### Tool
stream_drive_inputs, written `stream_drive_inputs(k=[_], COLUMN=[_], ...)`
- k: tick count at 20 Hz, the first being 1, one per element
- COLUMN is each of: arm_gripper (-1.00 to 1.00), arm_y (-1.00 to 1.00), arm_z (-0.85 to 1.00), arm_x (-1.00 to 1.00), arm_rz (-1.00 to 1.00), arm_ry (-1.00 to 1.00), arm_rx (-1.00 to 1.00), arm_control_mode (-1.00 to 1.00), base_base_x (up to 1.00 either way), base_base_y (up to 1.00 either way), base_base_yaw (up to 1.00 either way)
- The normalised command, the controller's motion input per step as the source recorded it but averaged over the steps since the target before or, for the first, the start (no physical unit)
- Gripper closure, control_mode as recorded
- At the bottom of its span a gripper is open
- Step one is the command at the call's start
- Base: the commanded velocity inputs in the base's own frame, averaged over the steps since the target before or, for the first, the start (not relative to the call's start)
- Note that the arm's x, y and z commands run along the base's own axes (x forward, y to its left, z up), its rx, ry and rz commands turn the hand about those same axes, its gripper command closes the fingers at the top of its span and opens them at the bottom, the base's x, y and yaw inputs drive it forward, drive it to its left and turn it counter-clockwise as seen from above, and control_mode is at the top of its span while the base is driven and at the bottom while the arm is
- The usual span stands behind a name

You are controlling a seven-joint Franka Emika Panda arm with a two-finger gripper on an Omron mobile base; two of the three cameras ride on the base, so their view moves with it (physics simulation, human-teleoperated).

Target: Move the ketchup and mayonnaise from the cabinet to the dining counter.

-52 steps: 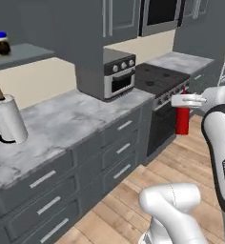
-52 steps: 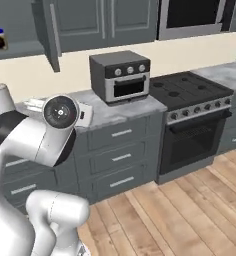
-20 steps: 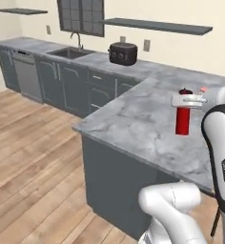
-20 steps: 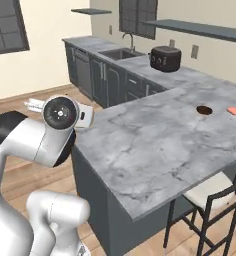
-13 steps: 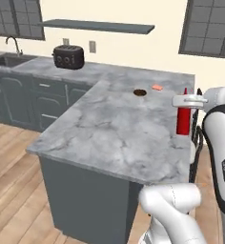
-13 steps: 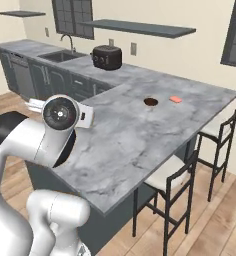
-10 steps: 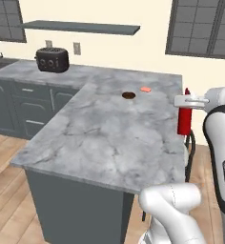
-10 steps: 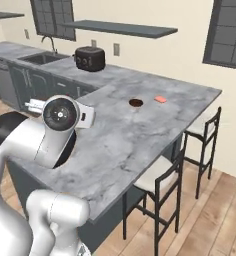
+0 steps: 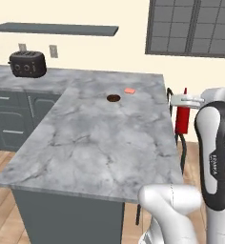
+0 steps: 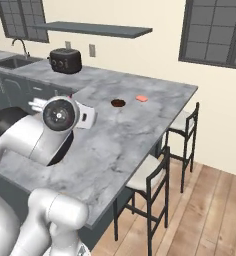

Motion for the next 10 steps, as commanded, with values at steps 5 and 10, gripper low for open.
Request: stream_drive_inputs(k=[5, 10], arm_gripper=[1.00, 1.00], arm_y=[-0.02, 0.29], arm_z=[-0.12, -0.27], arm_x=[1.00, 0.81], arm_rz=[0.00, -0.10], arm_ry=[0.00, -0.10], arm_rx=[0.08, 0.02], arm_control_mode=[-1.00, -1.00], base_base_x=[0.00, 0.00], base_base_y=[0.00, 0.00], base_base_yaw=[0.00, 0.00])
